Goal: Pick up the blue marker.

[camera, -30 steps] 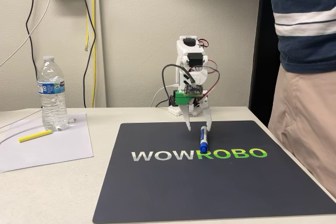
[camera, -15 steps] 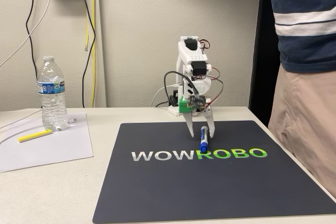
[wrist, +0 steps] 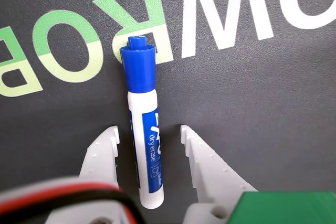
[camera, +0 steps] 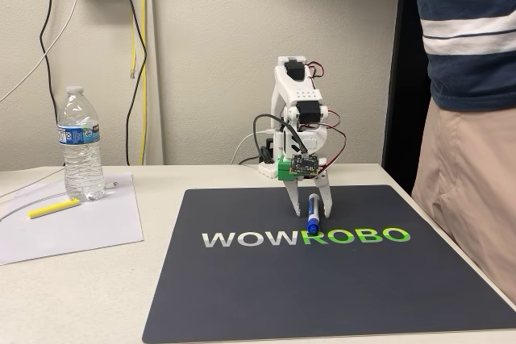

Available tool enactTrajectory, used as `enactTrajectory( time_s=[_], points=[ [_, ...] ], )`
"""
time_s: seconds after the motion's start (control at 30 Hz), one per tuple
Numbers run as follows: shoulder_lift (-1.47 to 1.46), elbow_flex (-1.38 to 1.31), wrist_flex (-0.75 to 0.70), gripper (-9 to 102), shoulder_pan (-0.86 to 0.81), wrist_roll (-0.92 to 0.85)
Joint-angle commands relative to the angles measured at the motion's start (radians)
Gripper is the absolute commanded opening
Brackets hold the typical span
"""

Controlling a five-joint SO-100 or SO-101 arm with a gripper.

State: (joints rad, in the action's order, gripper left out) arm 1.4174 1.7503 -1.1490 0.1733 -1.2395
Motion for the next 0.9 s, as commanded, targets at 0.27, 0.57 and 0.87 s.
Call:
enactTrajectory(
  time_s=[0.27,0.57,0.87],
  points=[
    [-0.002,-0.006,0.009,18,0.006,0.003],
    [-0.002,-0.006,0.002,7,0.009,0.000],
    [0.002,-0.014,-0.003,1,0.009,0.006]
  ],
)
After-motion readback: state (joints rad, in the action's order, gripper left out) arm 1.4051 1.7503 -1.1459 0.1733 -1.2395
